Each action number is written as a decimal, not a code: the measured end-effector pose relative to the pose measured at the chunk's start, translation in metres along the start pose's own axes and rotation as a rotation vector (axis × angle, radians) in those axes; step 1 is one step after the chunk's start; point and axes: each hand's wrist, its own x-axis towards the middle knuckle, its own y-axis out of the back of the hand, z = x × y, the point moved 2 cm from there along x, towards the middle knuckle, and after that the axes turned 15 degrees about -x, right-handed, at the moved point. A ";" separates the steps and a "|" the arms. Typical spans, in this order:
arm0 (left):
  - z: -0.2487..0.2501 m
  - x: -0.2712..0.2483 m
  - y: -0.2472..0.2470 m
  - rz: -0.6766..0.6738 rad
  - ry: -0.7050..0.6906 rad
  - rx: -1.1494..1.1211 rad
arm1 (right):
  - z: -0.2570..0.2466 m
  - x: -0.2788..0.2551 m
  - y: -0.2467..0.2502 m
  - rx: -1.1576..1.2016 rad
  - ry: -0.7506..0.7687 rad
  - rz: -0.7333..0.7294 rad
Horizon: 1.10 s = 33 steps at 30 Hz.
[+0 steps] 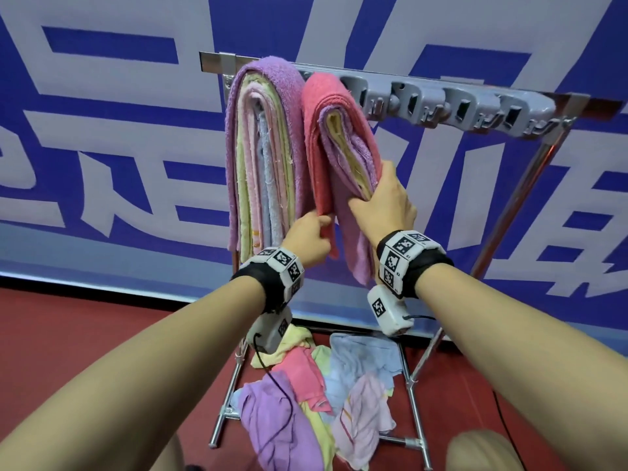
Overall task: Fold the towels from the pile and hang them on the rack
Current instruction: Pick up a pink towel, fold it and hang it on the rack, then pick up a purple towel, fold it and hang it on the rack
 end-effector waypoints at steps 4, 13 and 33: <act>-0.022 -0.018 0.012 -0.042 0.138 0.129 | -0.001 -0.015 -0.027 0.127 0.043 -0.158; -0.126 -0.089 -0.020 -0.122 0.460 0.327 | 0.075 -0.105 -0.148 0.142 0.083 -0.689; -0.413 -0.146 -0.195 -0.365 0.805 0.277 | 0.247 -0.309 -0.457 -0.196 0.115 -1.219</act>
